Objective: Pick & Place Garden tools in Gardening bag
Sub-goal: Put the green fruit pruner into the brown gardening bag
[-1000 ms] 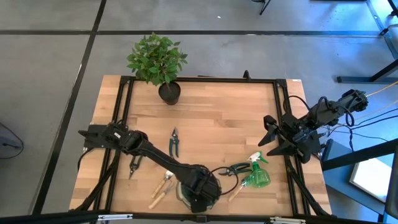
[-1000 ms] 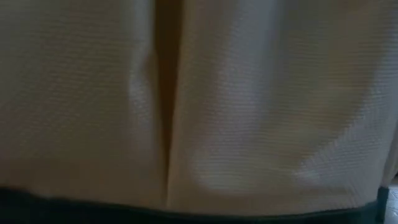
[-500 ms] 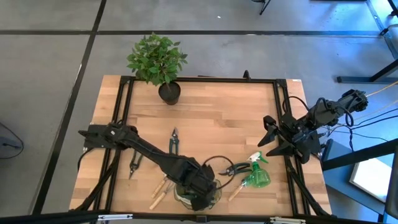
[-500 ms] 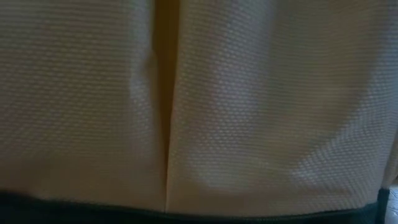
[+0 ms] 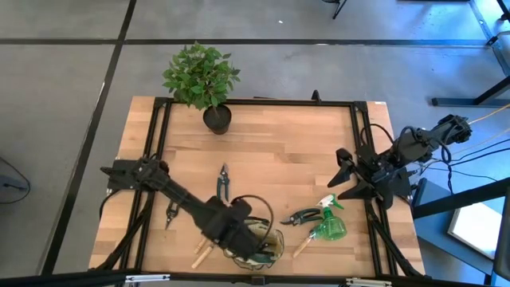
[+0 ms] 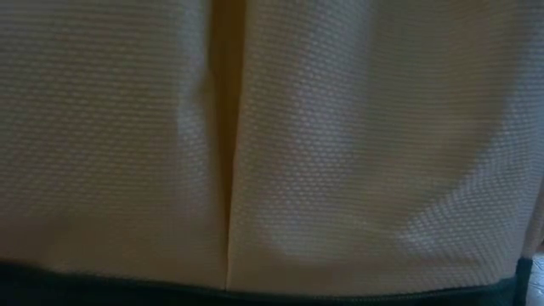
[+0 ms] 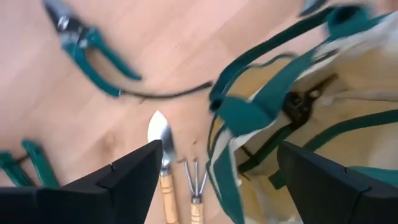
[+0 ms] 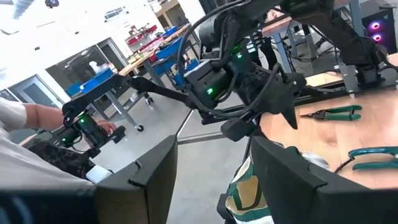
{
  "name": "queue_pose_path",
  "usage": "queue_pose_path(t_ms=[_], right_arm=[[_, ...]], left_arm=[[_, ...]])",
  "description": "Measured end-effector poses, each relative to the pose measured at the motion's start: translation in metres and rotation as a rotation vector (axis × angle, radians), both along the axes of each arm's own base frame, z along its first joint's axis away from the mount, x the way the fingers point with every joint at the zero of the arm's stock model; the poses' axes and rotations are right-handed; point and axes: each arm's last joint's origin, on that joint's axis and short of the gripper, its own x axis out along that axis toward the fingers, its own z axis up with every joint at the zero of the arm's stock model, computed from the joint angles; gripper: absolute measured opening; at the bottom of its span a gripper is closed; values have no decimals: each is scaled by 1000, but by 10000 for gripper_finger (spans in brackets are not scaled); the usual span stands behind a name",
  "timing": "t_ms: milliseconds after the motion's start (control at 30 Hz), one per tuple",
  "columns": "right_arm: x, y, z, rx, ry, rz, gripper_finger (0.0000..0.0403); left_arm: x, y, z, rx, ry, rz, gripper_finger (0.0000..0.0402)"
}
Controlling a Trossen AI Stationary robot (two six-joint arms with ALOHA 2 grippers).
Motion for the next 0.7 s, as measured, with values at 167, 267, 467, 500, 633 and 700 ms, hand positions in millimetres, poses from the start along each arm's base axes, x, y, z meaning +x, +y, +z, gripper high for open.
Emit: queue_pose_path(t_ms=[167,267,467,500,633,700], right_arm=[[5,2,-3,-1,21,-16,209],[9,4,-5,-8,33,-16,209],[13,7,-7,-5,47,-17,209],[14,7,-7,5,49,-19,209],[17,6,-8,28,68,-39,209],[19,5,-8,32,71,-50,209]], left_arm=[[-14,-20,-9,-9,0,80,289],[-22,-32,-11,-18,-10,115,283],[-37,-49,-9,-20,-97,252,279],[-40,-52,-8,-22,-116,279,279],[-54,-66,-10,-45,-147,374,278],[-62,-73,-16,-50,-140,413,278]])
